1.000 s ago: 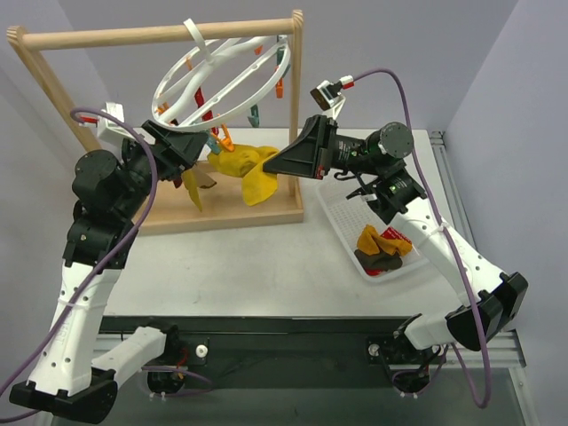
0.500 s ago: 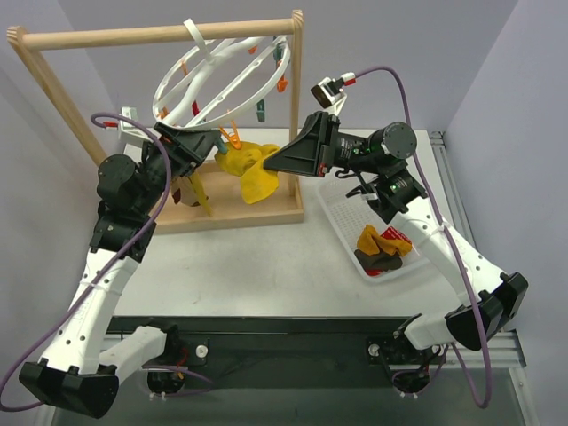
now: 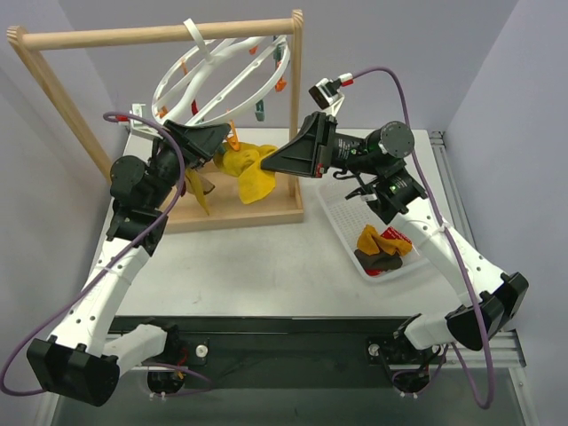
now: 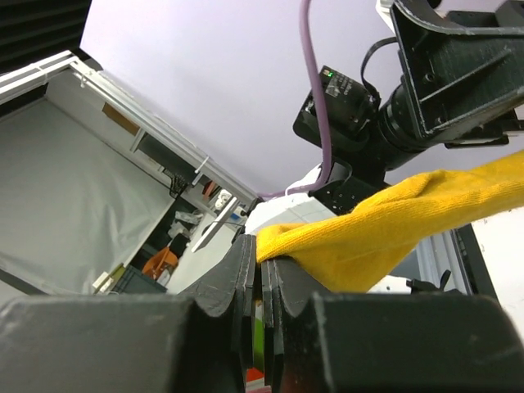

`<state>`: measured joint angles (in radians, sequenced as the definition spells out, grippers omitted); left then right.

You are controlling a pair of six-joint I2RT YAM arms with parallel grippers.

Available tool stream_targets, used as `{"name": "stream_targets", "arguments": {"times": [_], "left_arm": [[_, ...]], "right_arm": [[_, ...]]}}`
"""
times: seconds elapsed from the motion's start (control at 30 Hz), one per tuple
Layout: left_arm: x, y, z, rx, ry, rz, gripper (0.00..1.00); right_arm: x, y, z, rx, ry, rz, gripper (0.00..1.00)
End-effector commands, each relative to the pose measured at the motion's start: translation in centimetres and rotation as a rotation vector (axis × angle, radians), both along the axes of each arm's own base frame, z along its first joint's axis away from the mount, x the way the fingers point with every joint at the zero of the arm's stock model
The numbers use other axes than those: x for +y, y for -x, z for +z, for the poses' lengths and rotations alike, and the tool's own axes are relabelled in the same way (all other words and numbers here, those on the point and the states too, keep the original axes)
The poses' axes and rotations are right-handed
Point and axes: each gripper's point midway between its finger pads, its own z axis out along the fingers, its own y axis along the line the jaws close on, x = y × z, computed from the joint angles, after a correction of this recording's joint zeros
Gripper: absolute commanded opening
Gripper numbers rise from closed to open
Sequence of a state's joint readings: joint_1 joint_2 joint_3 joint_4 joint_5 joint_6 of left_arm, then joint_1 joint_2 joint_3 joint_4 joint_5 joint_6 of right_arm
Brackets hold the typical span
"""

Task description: Remove the socks clipped to the hanger

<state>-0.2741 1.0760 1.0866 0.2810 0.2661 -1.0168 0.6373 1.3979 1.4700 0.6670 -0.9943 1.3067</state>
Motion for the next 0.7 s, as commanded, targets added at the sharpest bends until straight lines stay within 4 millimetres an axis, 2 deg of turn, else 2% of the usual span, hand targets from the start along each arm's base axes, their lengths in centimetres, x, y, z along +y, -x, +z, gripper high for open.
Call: {"name": "stream_targets", "arguments": {"times": [0.0,0.17,0.27,0.3,0.37,0.43,0.47,0.5,0.53,0.57,0.63,0.67], "left_arm": [[-0.8,1.4,4.0,-0.155,0.045,-0.038,0.64],[-2.1,1.3,3.9,-0.157,0.032,-0.045,0.44],[-2.0,1.4,4.0,-0.152,0.009,-0.018,0.26],[-2.0,1.3,3.9,-0.149,0.003,-0.011,0.13],[-1.7,1.4,4.1,-0.152,-0.022,0.009,0.08],[-1.6,1.7,4.4,-0.16,-0.041,0.023,0.04],[-1.4,1.6,4.3,-0.154,-0.06,0.037,0.03],[-1.3,1.7,4.5,-0.157,-0.065,0.041,0.03],[-1.1,2.0,4.6,-0.163,-0.07,0.049,0.01],[-1.0,1.8,4.4,-0.159,-0.085,0.064,0.01],[-0.7,2.1,4.5,-0.163,-0.092,0.074,0.0],[-0.5,2.1,4.5,-0.161,-0.105,0.085,0.0]], "right_arm": [[-1.5,2.7,2.9,-0.113,-0.055,-0.012,0.0],[-1.5,3.0,1.7,-0.107,-0.026,-0.033,0.0],[-1.7,3.5,1.1,-0.107,-0.012,-0.041,0.0],[-1.5,3.3,0.0,-0.102,0.013,-0.051,0.0],[-2.0,3.9,-0.6,-0.111,0.028,-0.073,0.0],[-2.0,3.3,-3.3,-0.102,0.105,-0.112,0.0],[-2.6,3.2,-3.6,-0.107,0.121,-0.16,0.0],[-2.9,3.0,-5.6,-0.06,0.197,-0.182,0.0],[-3.1,2.5,-7.2,-0.088,0.245,-0.217,0.0],[-3.9,2.1,-7.6,-0.085,0.27,-0.284,0.0],[-5.0,1.7,-11.0,-0.036,0.39,-0.334,0.0],[-6.0,2.0,-11.4,-0.073,0.413,-0.369,0.0]]}}
